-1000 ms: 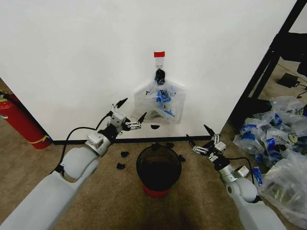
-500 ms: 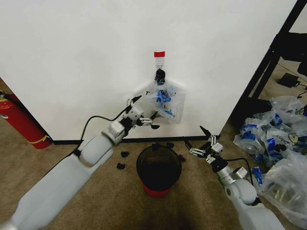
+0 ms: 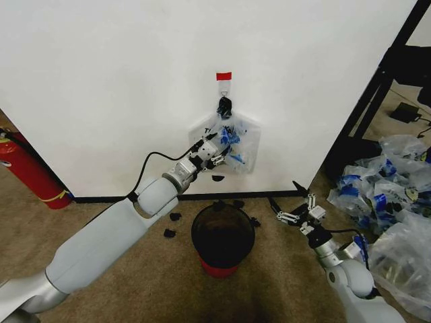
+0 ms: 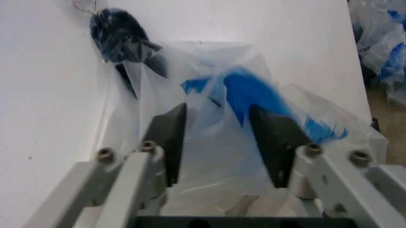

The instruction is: Pick up the garbage bag from the wall and place it over the trash bin.

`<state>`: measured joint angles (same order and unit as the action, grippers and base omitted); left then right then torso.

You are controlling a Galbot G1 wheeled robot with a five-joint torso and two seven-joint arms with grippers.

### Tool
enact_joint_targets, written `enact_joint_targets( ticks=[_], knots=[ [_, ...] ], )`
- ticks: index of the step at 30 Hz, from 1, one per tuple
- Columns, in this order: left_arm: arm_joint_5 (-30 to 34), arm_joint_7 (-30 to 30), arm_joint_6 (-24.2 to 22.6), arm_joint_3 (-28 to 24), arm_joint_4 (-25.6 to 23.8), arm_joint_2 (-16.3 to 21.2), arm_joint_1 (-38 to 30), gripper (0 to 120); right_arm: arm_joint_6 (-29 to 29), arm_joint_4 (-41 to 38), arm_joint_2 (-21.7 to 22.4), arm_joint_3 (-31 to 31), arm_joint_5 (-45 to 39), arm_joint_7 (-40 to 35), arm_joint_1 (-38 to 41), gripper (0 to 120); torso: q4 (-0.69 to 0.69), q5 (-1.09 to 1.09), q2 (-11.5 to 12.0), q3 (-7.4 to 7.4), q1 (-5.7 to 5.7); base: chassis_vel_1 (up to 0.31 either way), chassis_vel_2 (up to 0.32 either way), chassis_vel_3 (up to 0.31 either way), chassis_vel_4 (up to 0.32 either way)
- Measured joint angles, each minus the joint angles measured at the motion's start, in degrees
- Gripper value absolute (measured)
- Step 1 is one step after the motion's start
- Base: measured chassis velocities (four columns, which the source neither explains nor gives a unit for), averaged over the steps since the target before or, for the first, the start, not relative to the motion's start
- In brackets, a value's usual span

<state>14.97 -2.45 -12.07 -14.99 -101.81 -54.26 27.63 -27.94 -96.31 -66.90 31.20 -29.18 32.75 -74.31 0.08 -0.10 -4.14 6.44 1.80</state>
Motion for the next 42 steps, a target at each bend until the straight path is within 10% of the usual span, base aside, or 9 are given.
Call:
enact_joint_targets(
  ticks=[10, 42],
  knots=[
    [-0.42, -1.06, -0.01, 2.58, -2.4, 0.18, 2.74, 1, -0.02, 0.84, -0.02, -1.0, 0.02, 0.12, 1.07, 100, 0.0, 0.0, 0.0, 0.0, 0.0, 0.0, 0.0, 0.0, 0.0],
    [-3.3, 0.53, 4.23, 14.24, -7.36, 3.04, 19.4, 0, 0.28, 0.54, 0.34, -3.05, 0.11, -0.35, 2.0, 100, 0.0, 0.0, 0.0, -0.01, -0.01, 0.0, 0.0, 0.0, 0.0]
  ],
)
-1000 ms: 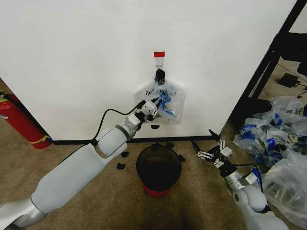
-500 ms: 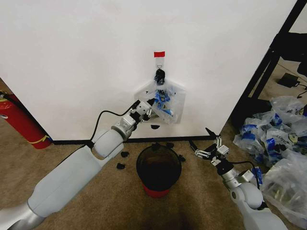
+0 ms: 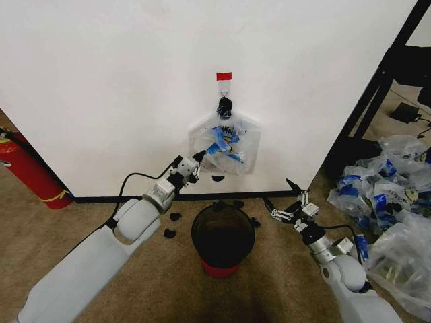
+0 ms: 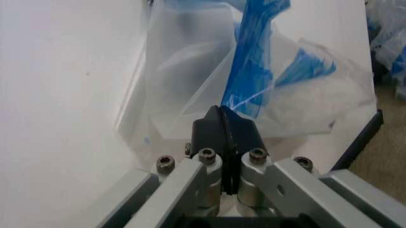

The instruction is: Pick up the garbage bag from the wall and place it over the trash bin.

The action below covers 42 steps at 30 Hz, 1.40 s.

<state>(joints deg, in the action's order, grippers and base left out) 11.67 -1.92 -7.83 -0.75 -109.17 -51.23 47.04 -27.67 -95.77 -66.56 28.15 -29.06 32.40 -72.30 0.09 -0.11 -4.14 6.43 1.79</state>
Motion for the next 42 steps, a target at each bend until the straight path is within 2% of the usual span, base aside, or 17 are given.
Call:
enact_joint_targets(
  ticks=[5, 11, 14, 20, 24, 25, 26, 28, 30, 31, 33, 34, 38, 41, 42],
  knots=[
    [0.12, 0.33, 1.19, 0.67, 0.0, 0.27, 2.13, 0, -0.13, -0.35, 0.21, 0.51, -0.02, 0.12, -0.59, 100, 0.0, -0.01, 0.0, 0.0, 0.0, 0.0, 0.0, 0.0, 0.0],
    [0.76, 0.23, 4.17, 0.12, 0.1, -0.53, 1.22, 0, -0.3, -0.4, 0.23, 0.51, -0.04, 0.28, -0.73, 100, 0.01, 0.0, 0.0, 0.0, 0.0, 0.0, 0.0, 0.0, 0.0],
    [0.48, 0.36, 4.93, 0.11, -1.36, -0.34, 0.11, 2, -0.35, -0.4, 0.21, 0.5, -0.04, 0.34, -0.91, 100, 0.0, 0.0, 0.0, 0.0, 0.0, 0.0, 0.0, 0.0, 0.0],
    [0.38, 1.33, 4.16, -1.16, -2.06, 0.39, -3.37, 20, -0.37, -0.4, 0.12, 0.47, 0.03, 0.44, -0.99, 100, 0.03, 0.01, 0.0, 0.0, 0.0, 0.0, 0.0, 0.0, 0.0],
    [0.37, 1.42, 3.92, -1.43, -2.05, 0.45, -3.77, 38, -0.39, -0.39, 0.1, 0.45, 0.06, 0.46, -1.0, 100, -0.01, 0.0, 0.0, 0.0, 0.0, 0.0, 0.0, 0.0, 0.0],
    [0.37, 1.42, 3.92, -1.43, -2.05, 0.45, -3.77, 38, -0.39, -0.39, 0.1, 0.45, 0.06, 0.46, -1.0, 100, -0.01, 0.0, 0.0, 0.0, 0.0, 0.0, 0.0, 0.0, 0.0],
    [0.7, 1.37, 3.39, -2.94, -0.59, 0.05, -4.72, 43, -0.4, -0.4, -0.02, 0.43, 0.09, 0.47, -1.09, 100, -0.08, 0.02, -0.01, -0.01, 0.0, 0.0, 0.0, 0.0, 0.0],
    [1.3, 1.31, 2.19, -6.13, 2.88, -0.96, -8.55, 51, -0.38, -0.53, -0.08, 0.48, 0.14, 0.47, -1.38, 100, 0.03, -0.04, 0.0, 0.02, 0.02, 0.0, 0.0, 0.0, 0.0],
    [1.42, 1.15, 2.04, -7.29, 4.46, -1.61, -10.56, 59, -0.39, -0.63, -0.03, 0.76, 0.13, 0.44, -1.56, 100, 0.03, 0.06, 0.0, 0.01, 0.01, 0.0, 0.0, 0.0, 0.0],
    [1.46, 1.04, 1.96, -7.91, 5.25, -1.95, -11.36, 63, -0.38, -0.62, -0.01, 0.83, 0.13, 0.45, -1.74, 100, 0.04, 0.01, 0.0, 0.01, 0.01, 0.0, 0.0, 0.0, 0.0],
    [1.48, 0.9, 1.93, -8.35, 5.81, -2.23, -11.97, 67, -0.39, -0.62, 0.01, 0.93, 0.13, 0.45, -1.78, 100, 0.02, -0.02, 0.0, 0.01, 0.01, 0.0, 0.0, 0.0, 0.0],
    [1.52, 0.63, 1.9, -8.78, 6.47, -2.57, -12.86, 73, -0.39, -0.62, 0.02, 1.05, 0.13, 0.44, -1.84, 100, 0.01, -0.01, 0.0, 0.01, 0.01, 0.0, 0.0, 0.0, 0.0],
    [1.6, -0.2, 0.82, -9.4, 6.9, -3.02, -14.11, 88, -0.39, -0.45, 0.05, 1.21, 0.09, 0.43, -1.8, 100, 0.01, 0.01, 0.0, 0.01, 0.01, 0.0, 0.0, 0.0, 0.0],
    [1.58, -0.52, 0.45, -9.68, 7.16, -3.01, -14.27, 90, -0.39, -0.18, 0.04, 1.25, 0.08, 0.43, -1.69, 100, 0.01, 0.01, 0.0, 0.01, 0.01, 0.0, 0.0, 0.0, 0.0],
    [1.39, -0.82, 0.23, -9.8, 7.47, -3.0, -14.28, 85, -0.4, -0.02, 0.03, 1.29, 0.04, 0.43, -1.52, 100, 0.0, 0.0, 0.0, 0.01, 0.01, 0.0, 0.0, 0.0, 0.0]
  ],
)
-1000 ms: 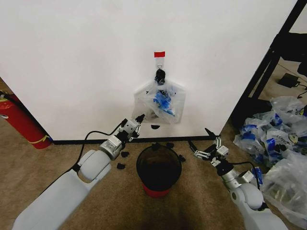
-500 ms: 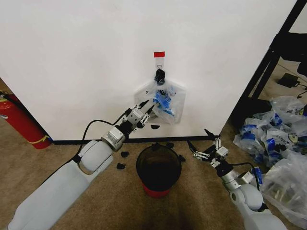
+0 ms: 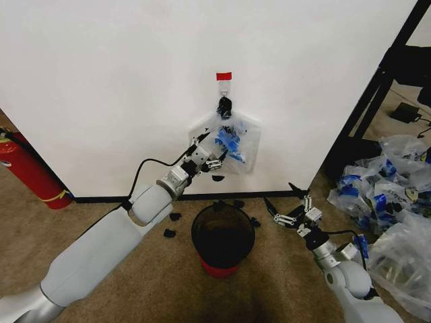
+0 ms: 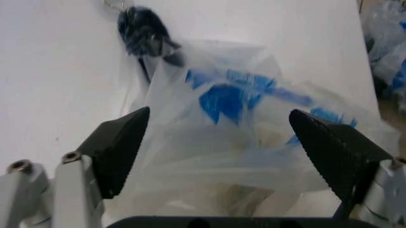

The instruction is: Pick up the garbage bag from the wall and place it over the trash bin.

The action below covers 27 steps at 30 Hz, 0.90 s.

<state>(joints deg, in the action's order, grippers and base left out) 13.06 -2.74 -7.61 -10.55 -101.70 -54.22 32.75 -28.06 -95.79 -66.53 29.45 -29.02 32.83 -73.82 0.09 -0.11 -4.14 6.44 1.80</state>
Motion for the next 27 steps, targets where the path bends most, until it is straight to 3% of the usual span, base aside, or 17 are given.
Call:
enact_joint_targets(
  ticks=[9, 24, 27],
  knots=[
    [-1.27, -2.76, -2.61, -0.4, 1.43, -1.04, -0.05, 59, -0.06, 0.64, -0.06, -0.1, -0.06, 0.0, 0.6, 100, 0.0, 0.0, 0.0, 0.0, 0.0, 0.0, 0.0, 0.0, 0.0],
    [-2.48, -5.51, -4.14, 0.39, -0.05, -1.45, 1.51, 3, -0.26, -0.25, 0.17, 0.33, -0.14, -0.02, -0.28, 100, 0.0, 0.01, 0.0, -0.01, 0.0, 0.0, 0.0, 0.0, 0.0],
    [-2.33, -6.09, -4.03, 1.07, -1.24, -1.39, 2.34, 0, -0.27, -0.72, 0.24, 0.33, -0.14, -0.05, -0.57, 100, 0.01, 0.01, 0.0, -0.01, 0.0, 0.0, 0.0, 0.0, 0.0]
  ],
)
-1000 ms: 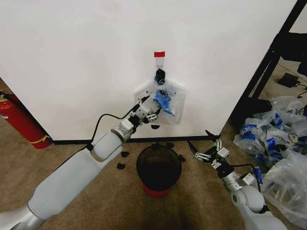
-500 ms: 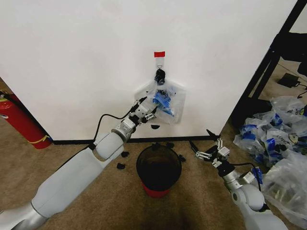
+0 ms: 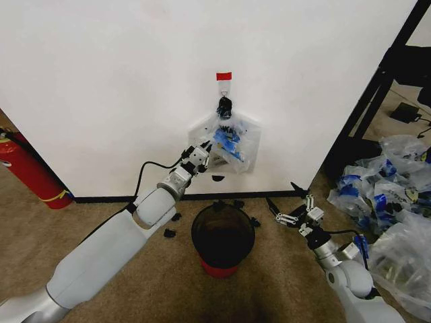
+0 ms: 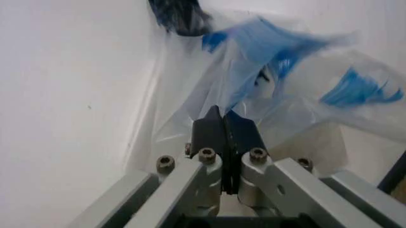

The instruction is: Pick up the garbage bag from the wall and place it over the trash bin.

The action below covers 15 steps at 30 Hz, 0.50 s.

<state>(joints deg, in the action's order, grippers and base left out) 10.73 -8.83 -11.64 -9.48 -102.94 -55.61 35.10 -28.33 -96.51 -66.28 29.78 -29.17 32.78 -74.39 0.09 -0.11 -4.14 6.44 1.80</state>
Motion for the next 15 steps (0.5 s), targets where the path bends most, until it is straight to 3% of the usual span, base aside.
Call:
enact_joint_targets(
  ticks=[8, 15],
  knots=[
    [0.86, -0.1, 1.54, 2.95, -4.96, 1.88, 4.82, 0, -0.38, -0.62, 0.75, -1.6, -0.76, -2.41, -0.42, 100, 0.0, 0.0, 0.0, 0.0, 0.0, 0.0, 0.0, 0.0, 0.0],
    [0.61, 1.39, 8.17, 8.3, -6.39, 1.31, 15.29, 0, -0.76, 0.59, 3.33, -7.61, -3.53, -7.91, 5.43, 100, -0.05, -0.01, 0.0, 0.0, -0.01, 0.0, 0.0, 0.0, 0.0]
  ],
)
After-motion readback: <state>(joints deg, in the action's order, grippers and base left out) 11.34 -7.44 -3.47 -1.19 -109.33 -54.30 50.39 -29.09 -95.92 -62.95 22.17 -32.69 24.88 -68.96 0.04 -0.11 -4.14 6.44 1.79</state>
